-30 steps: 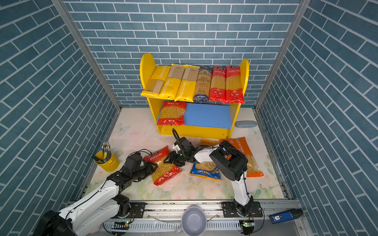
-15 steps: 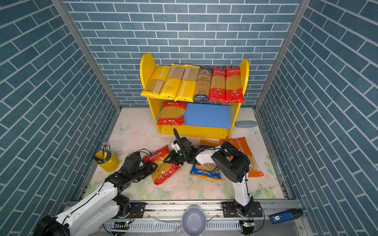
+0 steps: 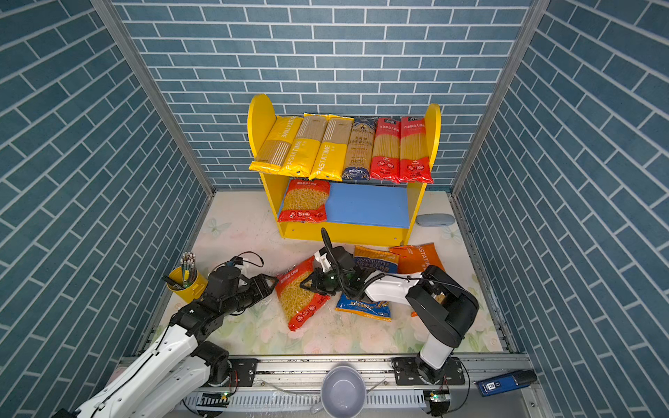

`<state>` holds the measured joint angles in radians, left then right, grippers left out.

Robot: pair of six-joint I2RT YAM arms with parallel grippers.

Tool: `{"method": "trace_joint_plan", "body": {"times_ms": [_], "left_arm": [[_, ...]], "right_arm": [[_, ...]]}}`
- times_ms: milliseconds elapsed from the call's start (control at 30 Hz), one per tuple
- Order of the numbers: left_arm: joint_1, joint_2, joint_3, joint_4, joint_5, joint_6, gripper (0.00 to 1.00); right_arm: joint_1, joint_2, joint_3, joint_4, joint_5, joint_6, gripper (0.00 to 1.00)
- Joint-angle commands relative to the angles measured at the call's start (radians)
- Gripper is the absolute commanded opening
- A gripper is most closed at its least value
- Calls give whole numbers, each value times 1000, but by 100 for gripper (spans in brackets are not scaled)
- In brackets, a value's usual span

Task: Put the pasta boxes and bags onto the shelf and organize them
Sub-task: 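Lift the red fusilli bag with both grippers toward the lower shelf, then push the fusilli bag into the shelf with the right gripper while the left draws back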

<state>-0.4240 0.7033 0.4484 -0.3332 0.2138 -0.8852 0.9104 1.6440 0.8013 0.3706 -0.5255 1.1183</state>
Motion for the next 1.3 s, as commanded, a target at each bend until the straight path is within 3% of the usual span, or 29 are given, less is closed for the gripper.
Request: {"method": "trace_joint_plan", "body": {"times_ms": [0, 267, 533, 833, 1167, 1267], "left_arm": [[-2, 10, 63, -30, -7, 39, 65], [-2, 59, 187, -59, -28, 125, 66], [-40, 139, 218, 30, -19, 131, 66], [-182, 277, 240, 175, -92, 113, 67], [-189, 302, 200, 275, -83, 90, 69], [-190, 342, 198, 315, -89, 94, 74]], "right_arm": [[-22, -124, -13, 87, 19, -26, 9], [-98, -363, -38, -98, 58, -98, 6], [-283, -596, -2, -303, 85, -171, 5], [-420, -485, 127, -158, 76, -215, 4], [-493, -396, 140, 54, 119, -180, 4], [-509, -335, 136, 135, 128, -148, 4]]}}
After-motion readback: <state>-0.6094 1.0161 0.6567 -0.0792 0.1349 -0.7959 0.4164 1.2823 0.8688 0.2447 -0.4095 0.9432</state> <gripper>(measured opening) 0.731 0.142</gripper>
